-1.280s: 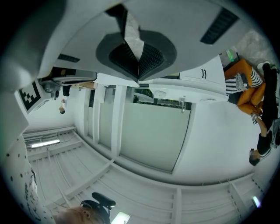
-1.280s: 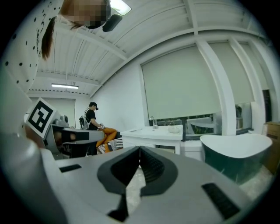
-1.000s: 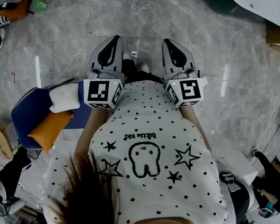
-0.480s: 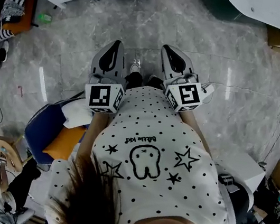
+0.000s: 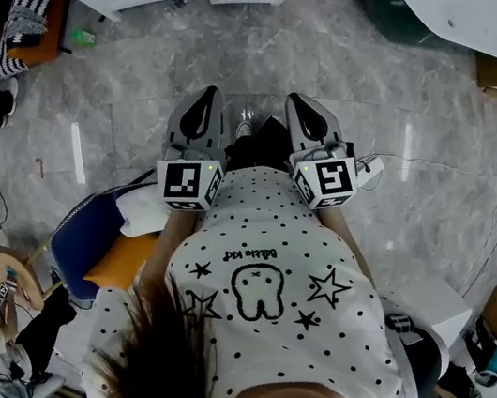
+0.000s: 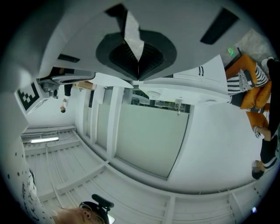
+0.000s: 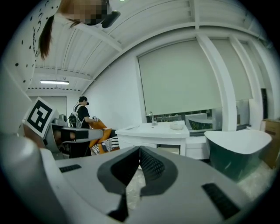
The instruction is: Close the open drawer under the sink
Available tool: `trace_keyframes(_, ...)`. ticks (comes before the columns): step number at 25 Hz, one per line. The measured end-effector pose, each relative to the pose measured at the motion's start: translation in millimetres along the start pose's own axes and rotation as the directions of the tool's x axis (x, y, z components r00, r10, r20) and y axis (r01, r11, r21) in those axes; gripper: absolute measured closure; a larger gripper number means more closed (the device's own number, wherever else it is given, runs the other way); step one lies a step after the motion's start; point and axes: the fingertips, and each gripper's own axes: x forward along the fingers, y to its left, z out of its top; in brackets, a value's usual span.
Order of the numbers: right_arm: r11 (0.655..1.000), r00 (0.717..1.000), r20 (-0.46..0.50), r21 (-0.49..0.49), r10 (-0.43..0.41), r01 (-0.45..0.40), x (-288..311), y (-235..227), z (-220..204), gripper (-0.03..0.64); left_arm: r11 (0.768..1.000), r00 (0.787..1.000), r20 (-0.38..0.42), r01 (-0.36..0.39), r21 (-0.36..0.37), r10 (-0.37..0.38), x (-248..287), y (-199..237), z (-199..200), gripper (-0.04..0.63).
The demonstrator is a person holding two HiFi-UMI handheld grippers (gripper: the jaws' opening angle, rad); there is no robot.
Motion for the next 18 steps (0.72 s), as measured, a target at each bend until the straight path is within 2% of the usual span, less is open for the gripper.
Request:
trace_keyframes(7, 0.999, 0.998, -0.023, -0.006, 0.052, -0.052, 26, -2, 3, 0.603, 1.000, 1.000, -0.006, -0.019, -0.001, 0.019, 19, 12, 3, 0.589)
trace_keyframes(18, 0.993, 0.993, -0.028, -0.022, 0.116, -0.116, 75, -45, 24, 0.603, 0.998, 0.998, 0.012, -0.065, -0.002, 0.065, 78, 23, 23, 0.589)
